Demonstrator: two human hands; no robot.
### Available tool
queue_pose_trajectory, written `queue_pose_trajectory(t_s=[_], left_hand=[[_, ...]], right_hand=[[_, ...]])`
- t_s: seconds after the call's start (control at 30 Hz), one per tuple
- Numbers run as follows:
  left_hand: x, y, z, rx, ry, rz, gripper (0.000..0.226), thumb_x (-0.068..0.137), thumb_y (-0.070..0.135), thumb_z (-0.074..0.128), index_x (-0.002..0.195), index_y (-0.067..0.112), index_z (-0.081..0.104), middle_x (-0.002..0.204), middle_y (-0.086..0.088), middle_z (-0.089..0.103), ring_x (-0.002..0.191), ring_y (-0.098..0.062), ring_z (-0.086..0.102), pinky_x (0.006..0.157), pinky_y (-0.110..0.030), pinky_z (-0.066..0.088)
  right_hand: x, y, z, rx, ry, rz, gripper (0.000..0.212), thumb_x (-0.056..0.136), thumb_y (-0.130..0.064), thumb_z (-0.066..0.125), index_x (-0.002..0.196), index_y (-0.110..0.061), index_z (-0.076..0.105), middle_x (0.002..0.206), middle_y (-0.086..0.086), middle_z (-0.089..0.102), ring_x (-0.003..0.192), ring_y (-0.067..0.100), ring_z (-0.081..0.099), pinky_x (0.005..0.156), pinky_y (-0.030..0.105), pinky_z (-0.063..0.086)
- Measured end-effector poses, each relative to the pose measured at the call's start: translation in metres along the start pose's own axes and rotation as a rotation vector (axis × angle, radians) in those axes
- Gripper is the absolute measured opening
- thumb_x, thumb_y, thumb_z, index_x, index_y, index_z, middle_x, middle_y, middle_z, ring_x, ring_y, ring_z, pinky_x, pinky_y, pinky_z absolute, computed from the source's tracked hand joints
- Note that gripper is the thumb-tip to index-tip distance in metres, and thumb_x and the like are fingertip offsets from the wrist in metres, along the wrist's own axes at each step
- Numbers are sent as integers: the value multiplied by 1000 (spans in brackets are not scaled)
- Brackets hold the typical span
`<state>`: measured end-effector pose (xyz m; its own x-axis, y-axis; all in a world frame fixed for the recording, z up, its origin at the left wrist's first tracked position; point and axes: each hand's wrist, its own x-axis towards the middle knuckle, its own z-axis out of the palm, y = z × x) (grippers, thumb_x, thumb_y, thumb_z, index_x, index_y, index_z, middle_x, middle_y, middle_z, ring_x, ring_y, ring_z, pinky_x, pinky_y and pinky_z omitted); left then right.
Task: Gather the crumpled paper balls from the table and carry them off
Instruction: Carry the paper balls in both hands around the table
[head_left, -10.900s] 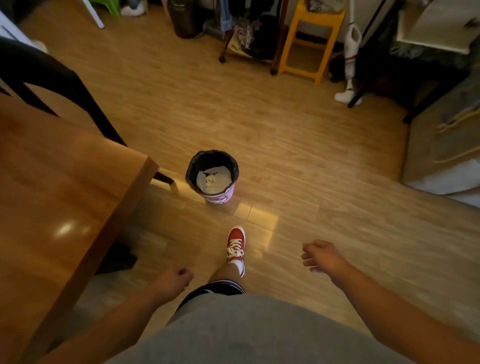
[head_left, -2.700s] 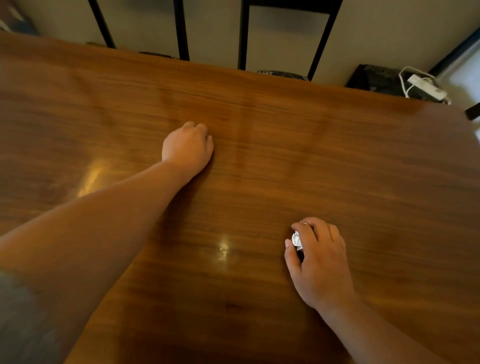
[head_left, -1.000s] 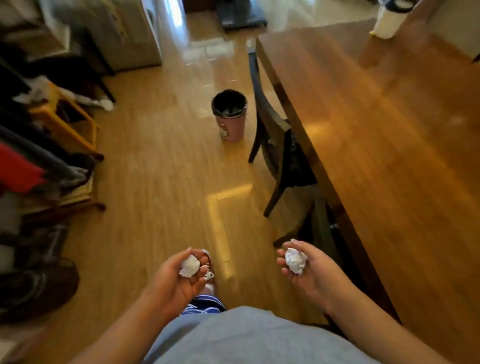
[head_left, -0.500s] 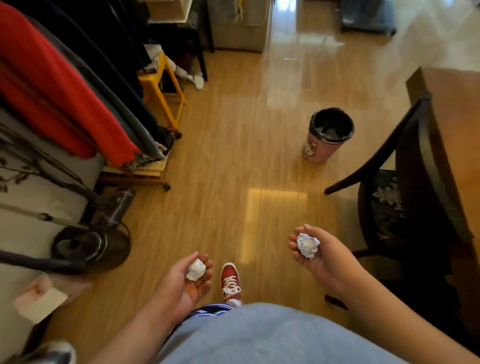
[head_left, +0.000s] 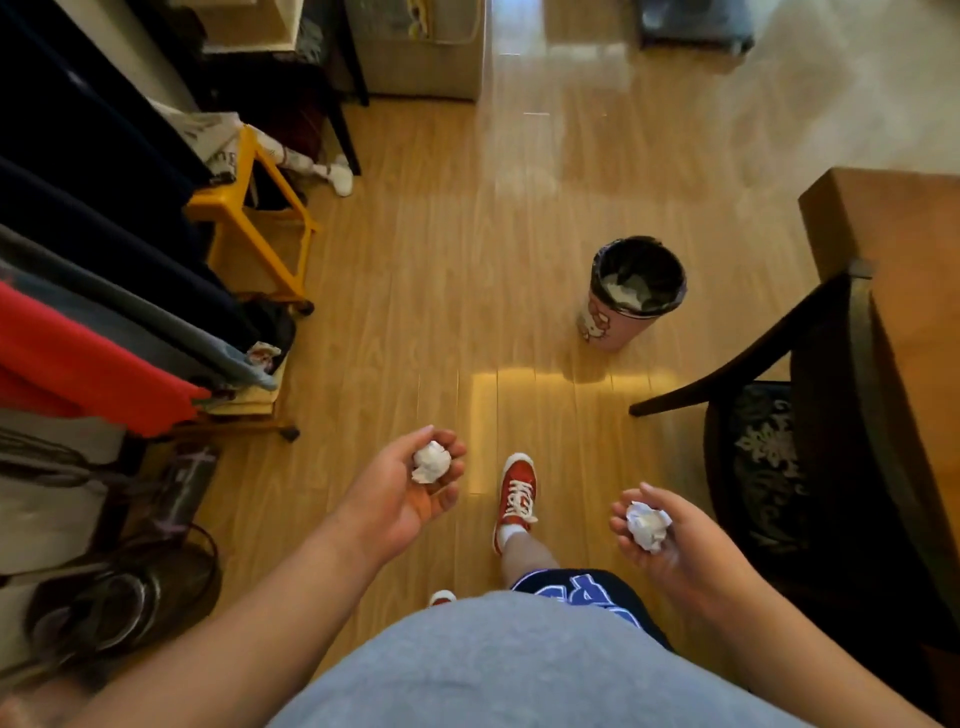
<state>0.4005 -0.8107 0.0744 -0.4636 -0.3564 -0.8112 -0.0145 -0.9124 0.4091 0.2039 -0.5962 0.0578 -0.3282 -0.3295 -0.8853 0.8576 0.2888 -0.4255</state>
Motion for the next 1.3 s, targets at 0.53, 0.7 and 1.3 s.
queue_pose_trajectory(t_s=[0.53,0.7,1.3], left_hand=[[111,153,69,-171,231,62,25,94,22,52,81,7,68,72,-9,72,56,-17,66,47,-24,53],[163,213,73,-184,245,62,25,94,22,51,82,8,68,73,-8,72,56,-16,67,47,-25,53],[383,468,276,192,-59,-62,25,94,21,49,80,11,67,73,-5,70,59,-14,65,49,-24,52]], right_hand=[[141,-247,167,-202,-189,-7,23,90,-25,61,99,-4,67,91,15,71,79,24,70,63,32,57],[185,-301,242,-217,-241,-19,22,93,-24,56,99,-5,65,90,13,69,77,22,67,66,31,53],[275,-473,269,161,98,-4,23,89,-23,60,95,-2,66,79,14,72,66,21,69,52,28,57]])
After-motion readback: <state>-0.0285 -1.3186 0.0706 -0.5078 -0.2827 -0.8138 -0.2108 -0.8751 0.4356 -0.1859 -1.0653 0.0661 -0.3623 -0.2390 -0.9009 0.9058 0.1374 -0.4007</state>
